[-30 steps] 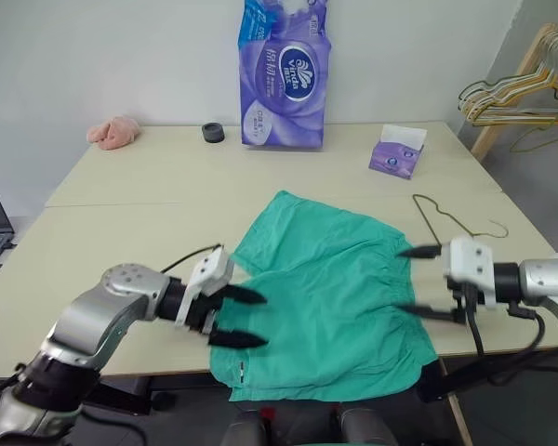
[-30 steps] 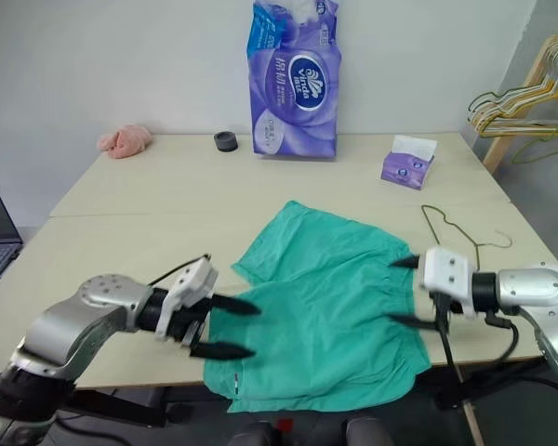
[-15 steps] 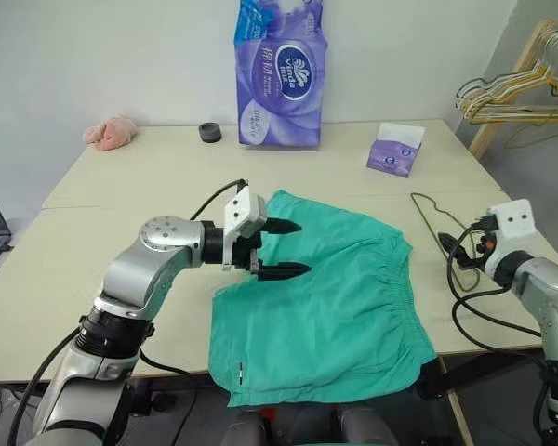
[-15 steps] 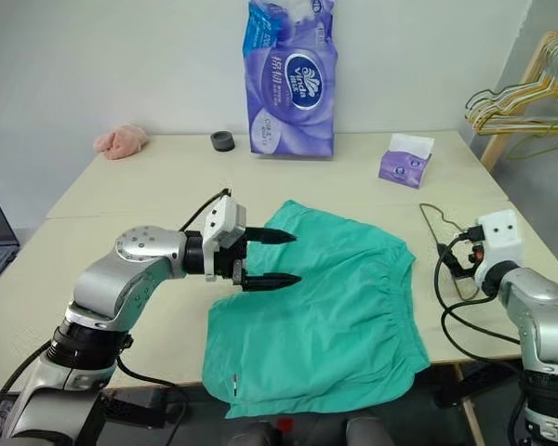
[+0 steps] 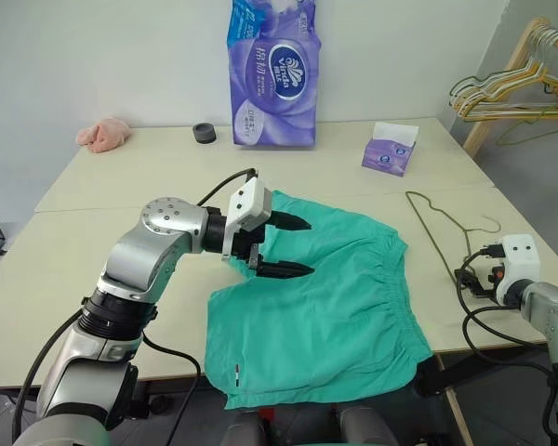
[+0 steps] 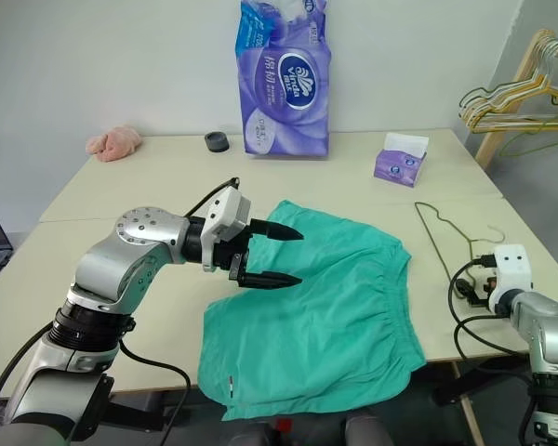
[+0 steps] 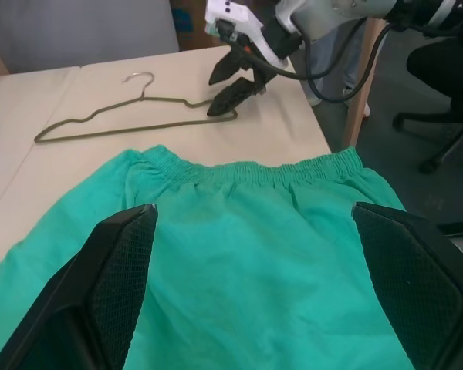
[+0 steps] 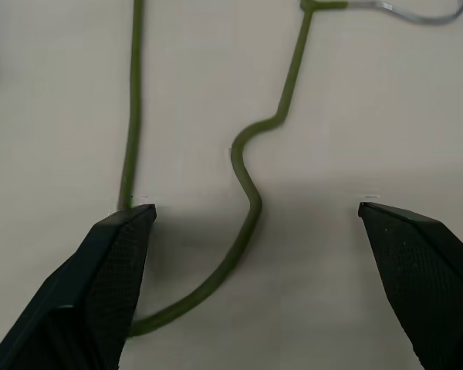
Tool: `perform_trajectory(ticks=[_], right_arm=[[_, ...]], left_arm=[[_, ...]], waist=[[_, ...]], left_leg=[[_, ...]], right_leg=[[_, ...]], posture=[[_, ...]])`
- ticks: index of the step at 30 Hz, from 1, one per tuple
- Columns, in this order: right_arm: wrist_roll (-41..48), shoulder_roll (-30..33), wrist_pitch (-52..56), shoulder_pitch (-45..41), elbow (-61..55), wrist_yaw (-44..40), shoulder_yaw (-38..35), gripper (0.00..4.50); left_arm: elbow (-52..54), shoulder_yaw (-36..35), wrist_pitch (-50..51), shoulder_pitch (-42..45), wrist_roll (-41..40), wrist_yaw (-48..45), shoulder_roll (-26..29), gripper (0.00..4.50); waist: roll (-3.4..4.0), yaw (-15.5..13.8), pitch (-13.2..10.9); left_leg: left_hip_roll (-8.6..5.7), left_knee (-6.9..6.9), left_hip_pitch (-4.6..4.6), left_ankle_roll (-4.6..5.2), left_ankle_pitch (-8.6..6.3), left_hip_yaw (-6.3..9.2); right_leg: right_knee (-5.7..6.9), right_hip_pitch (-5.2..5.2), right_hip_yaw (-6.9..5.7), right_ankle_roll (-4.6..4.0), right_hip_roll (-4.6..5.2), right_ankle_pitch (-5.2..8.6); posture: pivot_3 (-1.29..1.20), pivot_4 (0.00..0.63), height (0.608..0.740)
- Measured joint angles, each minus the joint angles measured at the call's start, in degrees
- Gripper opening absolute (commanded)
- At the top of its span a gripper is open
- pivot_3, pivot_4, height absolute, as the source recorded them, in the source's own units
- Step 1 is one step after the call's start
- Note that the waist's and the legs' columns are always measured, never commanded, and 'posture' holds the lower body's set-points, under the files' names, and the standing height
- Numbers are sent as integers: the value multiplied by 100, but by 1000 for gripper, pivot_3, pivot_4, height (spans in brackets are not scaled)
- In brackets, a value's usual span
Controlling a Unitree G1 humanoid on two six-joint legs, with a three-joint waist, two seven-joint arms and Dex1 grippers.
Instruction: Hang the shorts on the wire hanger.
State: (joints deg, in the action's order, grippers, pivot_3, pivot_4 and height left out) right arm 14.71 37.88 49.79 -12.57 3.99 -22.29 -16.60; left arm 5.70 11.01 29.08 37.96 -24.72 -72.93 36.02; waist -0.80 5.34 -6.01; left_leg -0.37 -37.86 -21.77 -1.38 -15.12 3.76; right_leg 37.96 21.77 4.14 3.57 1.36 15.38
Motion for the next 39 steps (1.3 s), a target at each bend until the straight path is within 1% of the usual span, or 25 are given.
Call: perform_trajectory(ticks=[1,4,6,10,11,16,19,25,30,35,36,37,39], right_arm=[[6,24,34,-55,64,-49,4,4500],[70,166,231,-300,375,-284,80,3934],[72,325,331,-429,519,-502,233,3337],[51,504,372,-585,688,-791,517,1932],[43,526,393,-631,729,-825,569,1552],[-22,537,413,-742,937,-787,650,30],[-57,488,317,-751,991,-720,650,30],[-207,494,-59,-695,1060,-545,651,30],[-556,678,-501,-632,1211,-287,652,30],[-1076,1062,-1392,-595,918,-245,783,30],[-1242,1162,-1686,-581,747,-246,875,30],[-1376,1216,-1893,-562,656,-243,934,6],[-1762,1388,-2486,-474,406,-234,1183,6]], left_arm=[[-33,0,-7,1,1,-17,-1,4277],[-115,0,-68,0,10,-35,5,4317],[-143,0,-80,2,10,-39,5,4317],[-181,0,-84,2,14,-56,6,4317],[-181,0,-87,2,14,-73,6,4317],[-181,1,-109,-11,59,-150,23,4317],[-188,1,-125,-25,148,-123,39,4317],[-575,1,-322,-24,482,196,21,4317],[-1001,-27,-386,21,619,381,8,4317],[-1690,-294,-452,375,684,666,-64,4317],[-1827,-381,-435,471,676,712,-78,4317],[-1925,-429,-414,535,659,726,-98,4409],[-2249,-546,-292,663,594,725,-115,4409]], waist=[[0,7,0],[0,38,0],[0,59,0],[-4,71,2],[-9,73,5],[-32,71,20],[-46,70,29],[-46,56,29],[-34,54,23],[-20,108,17],[-20,123,17],[-20,132,18],[-16,140,19]], left_leg=[[0,0,0,0,0,0],[1,-1,1,0,0,1],[2,-1,0,0,0,2],[1,-2,2,0,0,3],[2,-2,2,0,0,4],[3,-3,3,0,0,8],[3,-4,5,0,0,10],[0,-5,10,0,0,10],[-2,-4,-2,0,0,4],[0,-1,-9,0,0,2],[1,0,-8,0,0,2],[3,0,-8,0,0,2],[2,1,-9,0,0,1]], right_leg=[[0,0,0,0,0,0],[-1,-2,-1,0,-1,0],[-2,-2,-2,0,-1,0],[-3,-6,-3,15,-1,8],[-3,-7,-4,15,-1,8],[-4,-10,-6,15,-2,8],[-4,-13,-7,15,-2,8],[-12,-24,-7,19,0,7],[-7,-4,0,18,2,5],[-2,8,0,18,1,6],[-2,10,1,19,0,6],[-2,10,0,19,-2,6],[1,15,2,20,-2,7]], posture=[[-125,61,740],[-127,61,740],[-127,61,740],[-126,58,740],[-126,58,740],[-124,57,740],[-124,57,740],[-131,57,740],[-135,57,740],[-138,56,740],[-140,56,740],[-141,56,740],[-143,56,740]])
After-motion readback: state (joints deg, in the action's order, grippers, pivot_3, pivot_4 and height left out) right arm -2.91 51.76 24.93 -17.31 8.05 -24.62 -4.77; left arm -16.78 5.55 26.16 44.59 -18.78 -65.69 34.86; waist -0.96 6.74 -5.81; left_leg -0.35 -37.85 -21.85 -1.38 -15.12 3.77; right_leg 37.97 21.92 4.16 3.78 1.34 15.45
